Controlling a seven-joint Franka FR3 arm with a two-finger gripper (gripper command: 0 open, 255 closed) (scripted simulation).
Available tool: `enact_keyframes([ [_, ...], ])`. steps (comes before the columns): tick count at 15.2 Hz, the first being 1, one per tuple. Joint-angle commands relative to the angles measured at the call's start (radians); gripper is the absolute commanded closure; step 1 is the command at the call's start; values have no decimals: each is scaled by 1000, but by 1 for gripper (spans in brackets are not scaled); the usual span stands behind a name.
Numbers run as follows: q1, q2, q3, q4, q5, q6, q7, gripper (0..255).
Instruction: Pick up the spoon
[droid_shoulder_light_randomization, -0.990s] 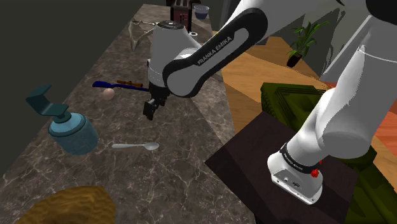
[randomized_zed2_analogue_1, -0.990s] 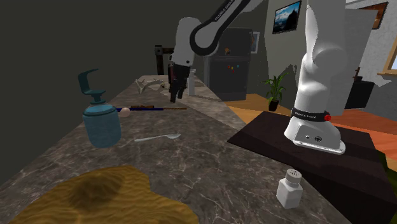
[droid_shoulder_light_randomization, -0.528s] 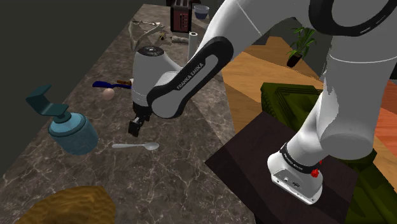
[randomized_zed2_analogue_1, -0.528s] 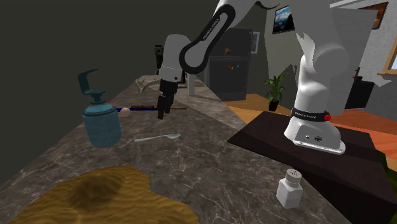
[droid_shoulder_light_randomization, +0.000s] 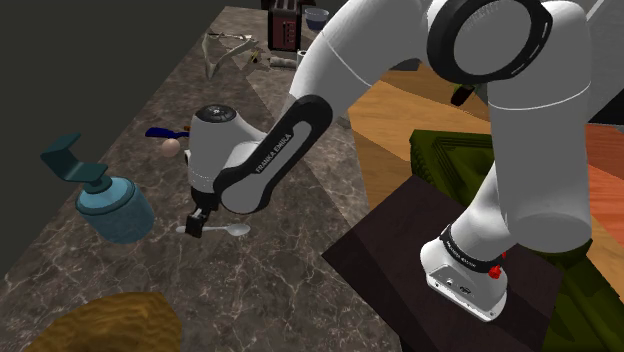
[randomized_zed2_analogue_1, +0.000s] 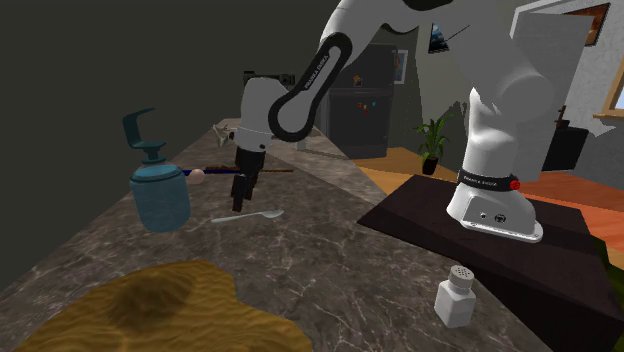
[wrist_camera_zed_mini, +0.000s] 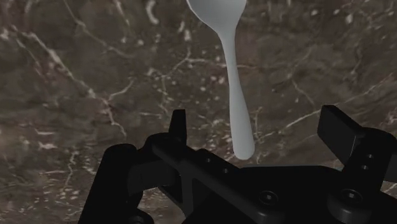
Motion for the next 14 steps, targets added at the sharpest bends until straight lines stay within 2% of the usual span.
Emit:
enact_keyframes([
  [1,7,24,-7,10,-6,15,2,0],
  [6,17,65,-20,20,-15,46,5,0],
  [7,17,66,-20,20,-15,47,5,255],
  [14,17,66,-20,20,-15,46,5,255],
])
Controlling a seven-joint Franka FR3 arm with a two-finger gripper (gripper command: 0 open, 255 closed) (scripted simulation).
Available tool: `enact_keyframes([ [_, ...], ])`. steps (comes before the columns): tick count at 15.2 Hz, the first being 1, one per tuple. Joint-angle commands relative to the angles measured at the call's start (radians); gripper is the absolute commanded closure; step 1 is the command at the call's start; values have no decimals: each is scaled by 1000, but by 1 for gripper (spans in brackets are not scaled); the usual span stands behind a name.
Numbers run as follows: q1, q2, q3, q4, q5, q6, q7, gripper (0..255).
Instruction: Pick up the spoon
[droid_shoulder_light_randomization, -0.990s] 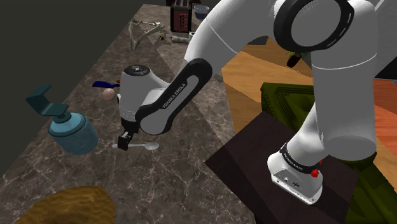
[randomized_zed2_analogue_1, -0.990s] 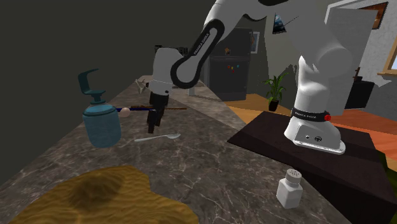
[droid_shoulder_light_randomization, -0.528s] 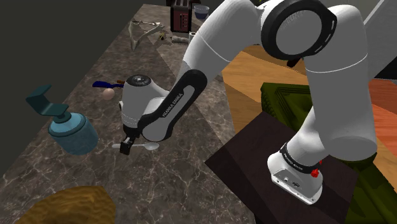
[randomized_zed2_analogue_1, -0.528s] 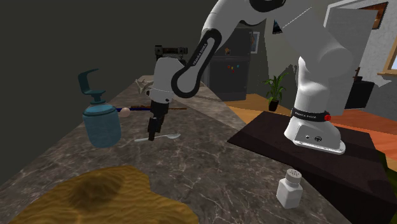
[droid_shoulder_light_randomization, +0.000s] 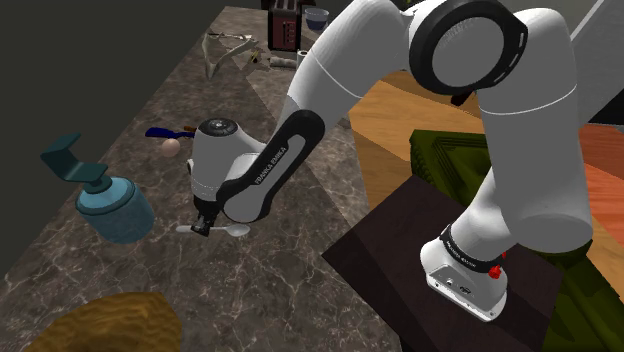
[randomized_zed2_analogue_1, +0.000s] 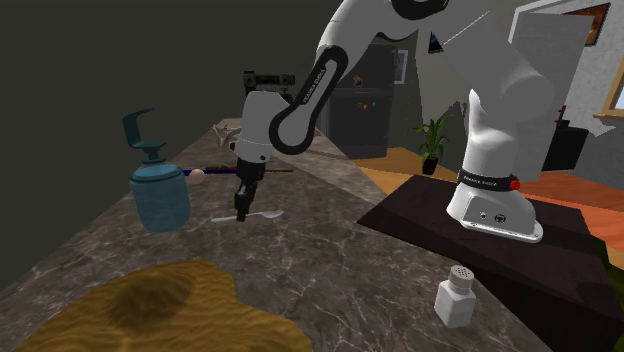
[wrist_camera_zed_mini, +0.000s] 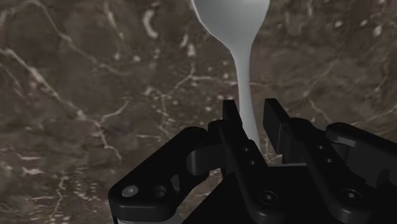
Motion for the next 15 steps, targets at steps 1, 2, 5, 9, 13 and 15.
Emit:
enact_keyframes([
  [1,0,0,0,0,0,0,0,255],
  [2,1,-1,0,0,0,-1,1,255],
  [5,-8,-35,11,-9,8,-26,-2,255],
  [9,-20,-79,25,-18,19,-62,-6,255],
  [13,-31,-122,39,-23,31,-99,-11,255],
  [15,-36,-142,46,-25,38,-118,-14,255],
])
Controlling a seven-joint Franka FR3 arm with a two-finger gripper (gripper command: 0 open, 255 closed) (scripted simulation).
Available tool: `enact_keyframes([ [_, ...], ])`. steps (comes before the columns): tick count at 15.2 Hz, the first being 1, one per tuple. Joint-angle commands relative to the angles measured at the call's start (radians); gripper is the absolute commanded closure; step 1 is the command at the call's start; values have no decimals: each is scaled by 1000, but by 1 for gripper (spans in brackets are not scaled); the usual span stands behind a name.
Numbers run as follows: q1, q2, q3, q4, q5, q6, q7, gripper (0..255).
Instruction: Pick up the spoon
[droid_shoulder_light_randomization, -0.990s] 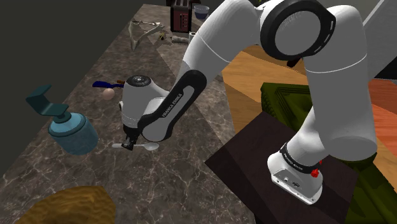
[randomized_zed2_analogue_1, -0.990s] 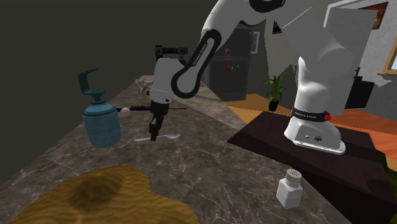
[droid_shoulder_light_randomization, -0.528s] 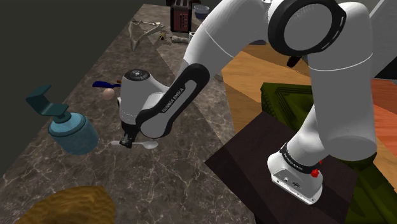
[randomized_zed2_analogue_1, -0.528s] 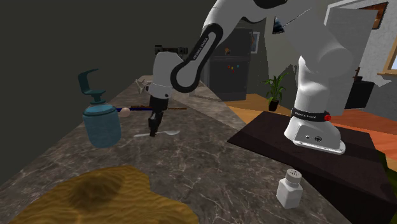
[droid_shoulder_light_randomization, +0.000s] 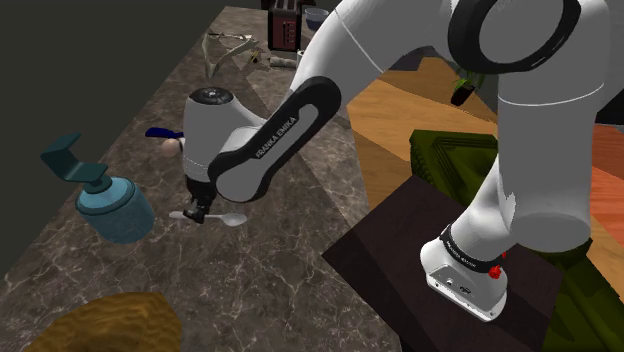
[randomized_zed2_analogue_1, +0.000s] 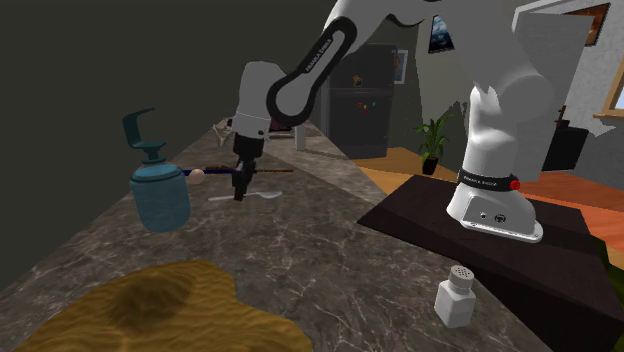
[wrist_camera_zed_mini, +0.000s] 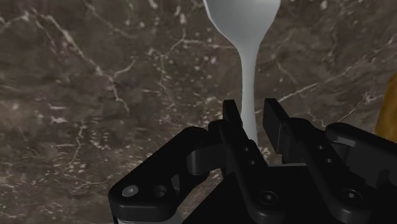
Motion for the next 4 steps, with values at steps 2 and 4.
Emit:
enact_keyframes([
  [2,-7,-28,9,0,9,-29,-4,255],
  [4,-8,-30,10,0,10,-30,-4,255],
])
